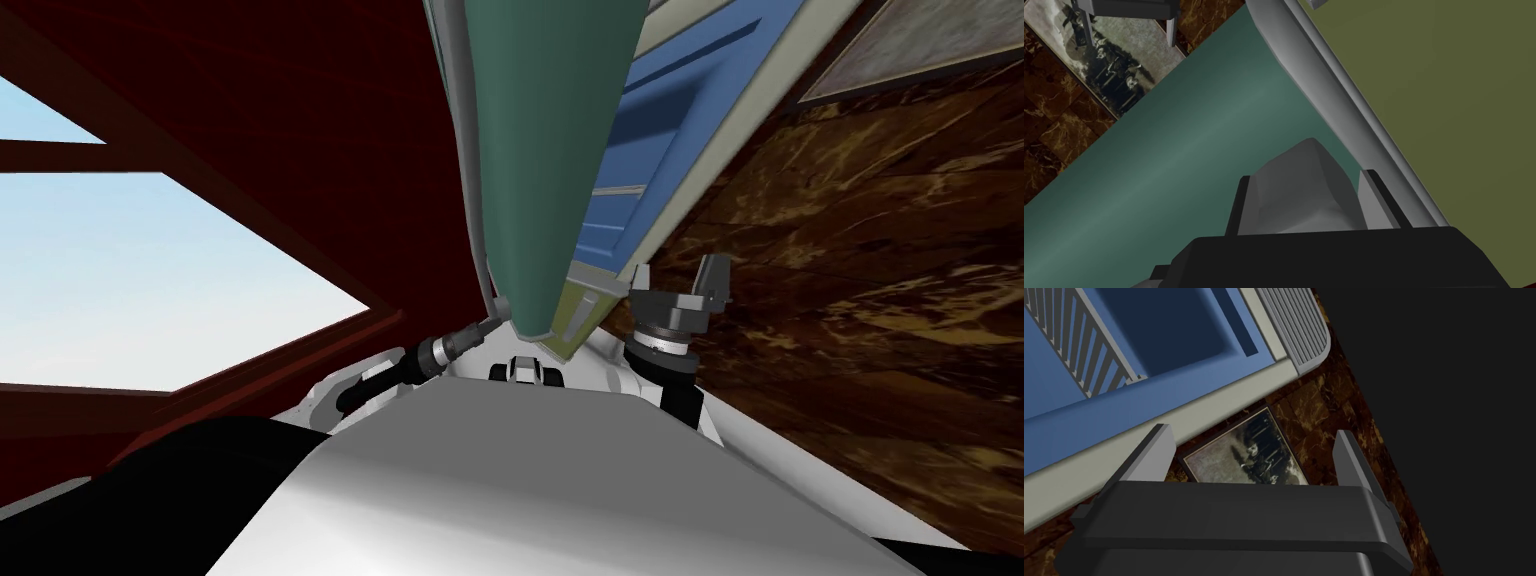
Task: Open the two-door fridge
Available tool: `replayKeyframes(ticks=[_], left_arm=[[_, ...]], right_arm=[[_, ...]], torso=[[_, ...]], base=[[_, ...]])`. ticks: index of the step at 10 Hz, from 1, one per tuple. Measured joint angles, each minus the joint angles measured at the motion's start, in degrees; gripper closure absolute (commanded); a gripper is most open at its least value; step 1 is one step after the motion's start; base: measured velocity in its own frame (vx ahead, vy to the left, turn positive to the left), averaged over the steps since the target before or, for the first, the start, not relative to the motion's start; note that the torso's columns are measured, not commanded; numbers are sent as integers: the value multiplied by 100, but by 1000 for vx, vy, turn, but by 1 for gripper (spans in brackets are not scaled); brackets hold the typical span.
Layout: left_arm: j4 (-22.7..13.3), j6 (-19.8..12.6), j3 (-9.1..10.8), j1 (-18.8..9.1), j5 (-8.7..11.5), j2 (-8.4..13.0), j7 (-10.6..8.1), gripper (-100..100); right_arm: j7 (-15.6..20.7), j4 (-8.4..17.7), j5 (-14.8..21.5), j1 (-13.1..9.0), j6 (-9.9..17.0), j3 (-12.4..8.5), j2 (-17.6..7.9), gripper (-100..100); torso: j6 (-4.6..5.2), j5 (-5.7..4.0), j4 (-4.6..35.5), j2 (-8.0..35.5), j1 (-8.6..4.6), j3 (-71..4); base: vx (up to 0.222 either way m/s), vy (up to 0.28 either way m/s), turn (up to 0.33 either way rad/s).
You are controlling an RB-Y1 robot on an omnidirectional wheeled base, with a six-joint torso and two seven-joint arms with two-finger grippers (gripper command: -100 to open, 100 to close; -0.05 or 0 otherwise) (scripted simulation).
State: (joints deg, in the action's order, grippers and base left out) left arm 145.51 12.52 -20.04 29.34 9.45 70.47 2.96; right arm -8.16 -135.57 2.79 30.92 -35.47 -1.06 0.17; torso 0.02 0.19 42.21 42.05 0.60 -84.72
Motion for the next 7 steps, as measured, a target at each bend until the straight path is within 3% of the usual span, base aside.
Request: replayKeyframes(ticks=[2, 4, 7], left_arm=[[-274, 140, 132, -140, 172, 81, -119, 100], [-607, 267, 140, -383, 291, 82, -199, 100], [-1049, 478, 362, -500, 526, 205, -354, 100]], right_arm=[[0, 0, 0, 1, 0, -1, 0, 0], [0, 0, 0, 1, 0, 0, 0, 0], [0, 0, 0, 3, 0, 0, 1, 0]], torso=[[4, -11, -12, -37, -34, -23], [5, -17, -17, -28, -58, -15], [-4, -15, -12, -28, -52, -16]], base=[[-135, 255, -331], [-176, 219, -343], [-189, 206, -297]])
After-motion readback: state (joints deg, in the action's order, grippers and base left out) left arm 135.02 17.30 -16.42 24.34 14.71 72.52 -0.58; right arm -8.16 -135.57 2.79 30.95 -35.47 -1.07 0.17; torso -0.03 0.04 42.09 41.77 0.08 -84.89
